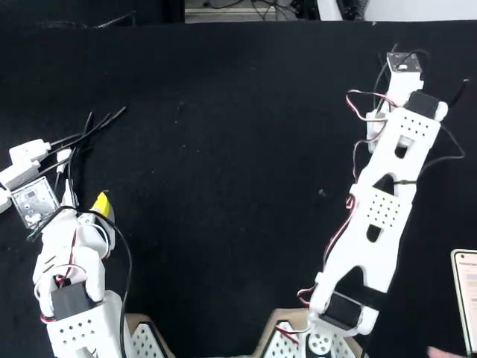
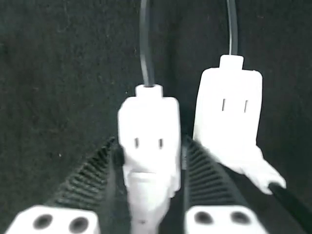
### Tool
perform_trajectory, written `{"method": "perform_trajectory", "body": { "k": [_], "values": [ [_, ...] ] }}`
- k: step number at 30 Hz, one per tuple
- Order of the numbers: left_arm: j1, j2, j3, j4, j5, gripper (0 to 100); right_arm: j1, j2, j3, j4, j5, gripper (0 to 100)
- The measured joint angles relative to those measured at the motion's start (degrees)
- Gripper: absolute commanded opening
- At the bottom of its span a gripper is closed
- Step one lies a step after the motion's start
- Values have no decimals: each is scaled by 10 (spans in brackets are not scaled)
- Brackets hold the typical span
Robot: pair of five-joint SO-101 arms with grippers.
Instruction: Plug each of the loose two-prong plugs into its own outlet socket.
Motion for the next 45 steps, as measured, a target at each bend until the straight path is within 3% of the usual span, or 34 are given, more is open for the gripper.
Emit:
{"method": "perform_trajectory", "body": {
  "k": [13,25,33,36,40,45],
  "values": [
    [0,0,0,0,0,220,-76,-10,-19,-1,31,268],
    [0,0,0,0,0,220,-85,-171,-19,43,33,268],
    [0,0,0,0,0,220,-85,-244,-19,70,4,64],
    [0,0,0,0,0,220,-85,-270,-18,71,-25,66],
    [0,0,0,0,0,220,-85,-355,39,71,-40,93],
    [0,0,0,0,0,220,-85,-535,235,71,-49,104]
  ]
}}
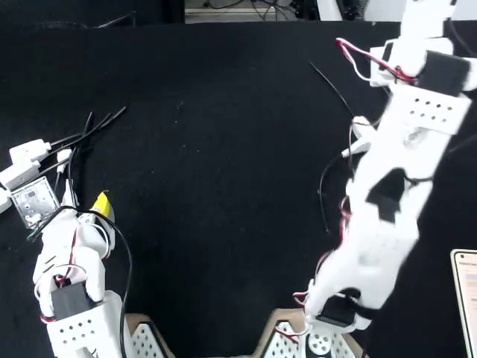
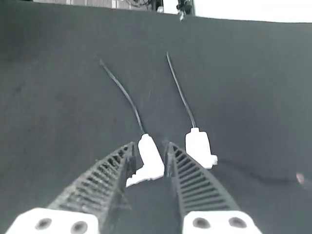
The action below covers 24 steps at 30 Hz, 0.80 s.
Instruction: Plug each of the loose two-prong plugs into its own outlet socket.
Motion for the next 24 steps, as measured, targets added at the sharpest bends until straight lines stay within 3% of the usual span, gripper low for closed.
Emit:
{"method": "perform_trajectory", "body": {
  "k": [8,13,24],
  "values": [
    [0,0,0,0,0,220,-25,-296,329,0,0,106],
    [0,0,0,0,0,222,-86,-395,517,-8,0,105],
    [20,0,0,0,0,223,-280,-513,931,-233,0,103]
  ]
}}
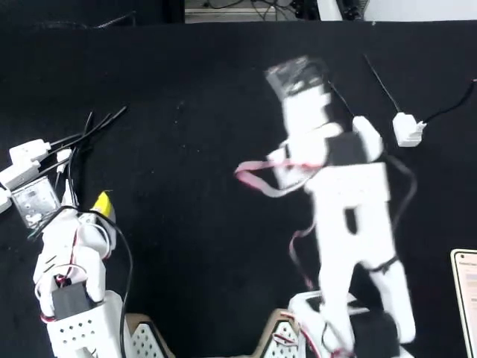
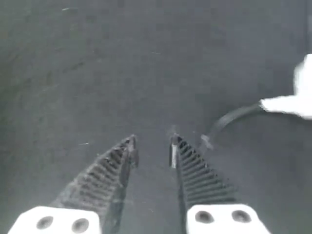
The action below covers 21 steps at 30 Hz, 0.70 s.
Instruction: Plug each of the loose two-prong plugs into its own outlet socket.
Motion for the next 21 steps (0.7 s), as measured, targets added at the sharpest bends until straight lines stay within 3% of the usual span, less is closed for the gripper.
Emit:
{"method": "perform_trajectory", "body": {
  "k": [6,9,13,21],
  "values": [
    [26,0,0,0,0,223,-142,-86,224,-204,-7,103],
    [26,0,0,0,0,223,-189,-113,313,-301,-65,103],
    [27,0,0,0,-8,223,-194,-125,395,-398,-127,106],
    [61,0,1,0,-18,224,-197,-126,427,-442,-135,106]
  ]
}}
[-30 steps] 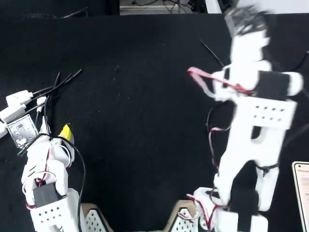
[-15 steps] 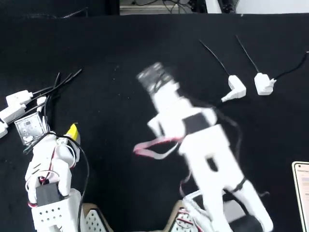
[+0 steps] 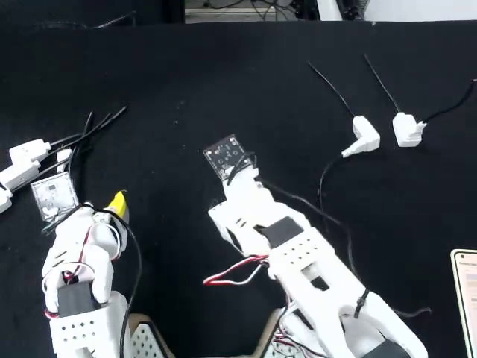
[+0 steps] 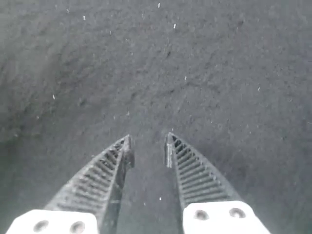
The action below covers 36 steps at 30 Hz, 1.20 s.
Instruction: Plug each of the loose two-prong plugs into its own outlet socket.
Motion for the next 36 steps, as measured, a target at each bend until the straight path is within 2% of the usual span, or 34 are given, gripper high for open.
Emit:
{"method": "perform_trajectory", "body": {
  "k": [7,11,15,21,24,29,36],
  "values": [
    [10,1,-20,0,-15,224,-1,0,35,-45,0,106],
    [-16,1,-38,-11,-93,224,-1,0,46,-67,0,106],
    [-82,0,-74,-41,-149,224,-1,0,46,-70,0,106],
    [-200,0,-144,-53,-190,225,-1,0,46,-70,0,106],
    [-230,7,-170,-55,-220,225,-1,0,46,-70,0,106],
    [-240,114,-222,-55,-291,225,-1,0,46,-70,0,106],
    [-265,353,-345,-21,-316,223,-1,0,46,-70,0,106]
  ]
}}
